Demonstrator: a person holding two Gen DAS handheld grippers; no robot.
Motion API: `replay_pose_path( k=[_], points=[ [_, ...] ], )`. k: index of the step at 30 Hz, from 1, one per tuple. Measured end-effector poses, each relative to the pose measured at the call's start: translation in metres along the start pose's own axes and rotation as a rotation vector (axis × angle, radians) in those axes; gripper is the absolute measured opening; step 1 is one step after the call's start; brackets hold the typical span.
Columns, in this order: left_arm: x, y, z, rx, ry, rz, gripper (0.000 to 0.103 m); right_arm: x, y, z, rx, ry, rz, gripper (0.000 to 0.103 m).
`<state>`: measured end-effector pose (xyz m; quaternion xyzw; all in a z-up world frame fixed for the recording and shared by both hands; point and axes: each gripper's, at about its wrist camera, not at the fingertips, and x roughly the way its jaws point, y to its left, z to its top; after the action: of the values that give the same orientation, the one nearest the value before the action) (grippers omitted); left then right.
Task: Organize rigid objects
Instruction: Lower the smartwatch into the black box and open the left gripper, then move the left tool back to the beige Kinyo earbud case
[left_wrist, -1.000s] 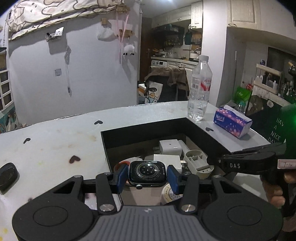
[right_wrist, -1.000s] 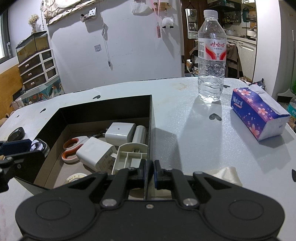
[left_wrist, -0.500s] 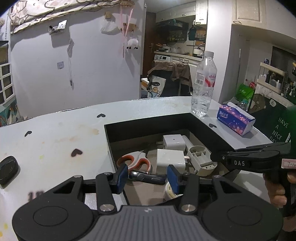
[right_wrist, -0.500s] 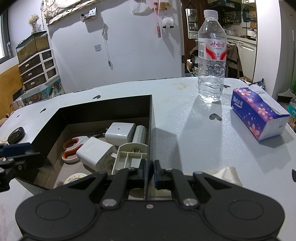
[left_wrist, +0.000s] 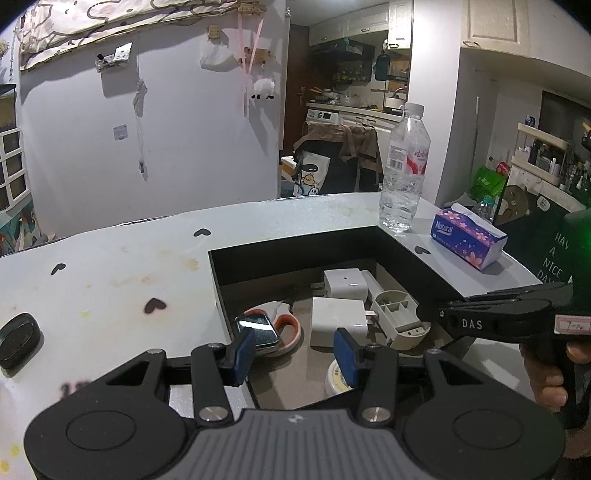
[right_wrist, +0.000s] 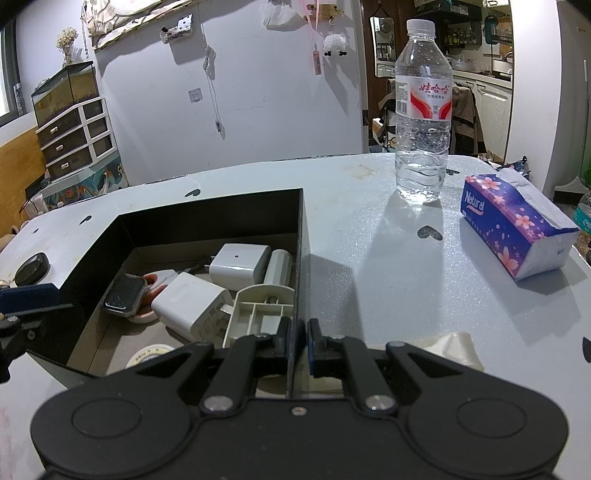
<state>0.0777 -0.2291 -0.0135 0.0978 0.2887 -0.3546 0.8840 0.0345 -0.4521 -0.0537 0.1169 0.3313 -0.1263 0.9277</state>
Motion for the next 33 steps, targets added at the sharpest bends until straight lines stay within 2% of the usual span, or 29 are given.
replay_pose_path(
  k=[17,19,21,23,25,28,33],
  points=[
    [-0.005,0.009,0.003,-0.013,-0.018,0.020,0.050,0.000,0.000,0.000,-0.001,0.000,0.001,0.009],
    [-0.006,0.009,0.004,-0.015,-0.022,0.017,0.059,0.000,0.000,0.000,0.000,0.000,0.001,0.009],
    [-0.010,0.009,0.005,-0.017,-0.034,0.007,0.073,0.000,0.000,0.000,0.000,0.000,0.001,0.009],
    [-0.016,0.009,0.007,-0.015,-0.063,0.000,0.097,0.000,0.000,0.000,0.000,0.000,0.001,0.009],
    [-0.024,0.010,0.009,-0.011,-0.095,0.009,0.102,0.000,0.000,0.000,-0.001,0.000,0.000,0.009],
    [-0.031,0.021,0.012,-0.028,-0.134,0.076,0.103,0.000,0.000,0.000,-0.001,0.000,0.000,0.009],
    [-0.039,0.064,0.010,-0.134,-0.177,0.265,0.103,-0.001,0.000,0.000,-0.001,0.000,0.001,0.009]
  ],
)
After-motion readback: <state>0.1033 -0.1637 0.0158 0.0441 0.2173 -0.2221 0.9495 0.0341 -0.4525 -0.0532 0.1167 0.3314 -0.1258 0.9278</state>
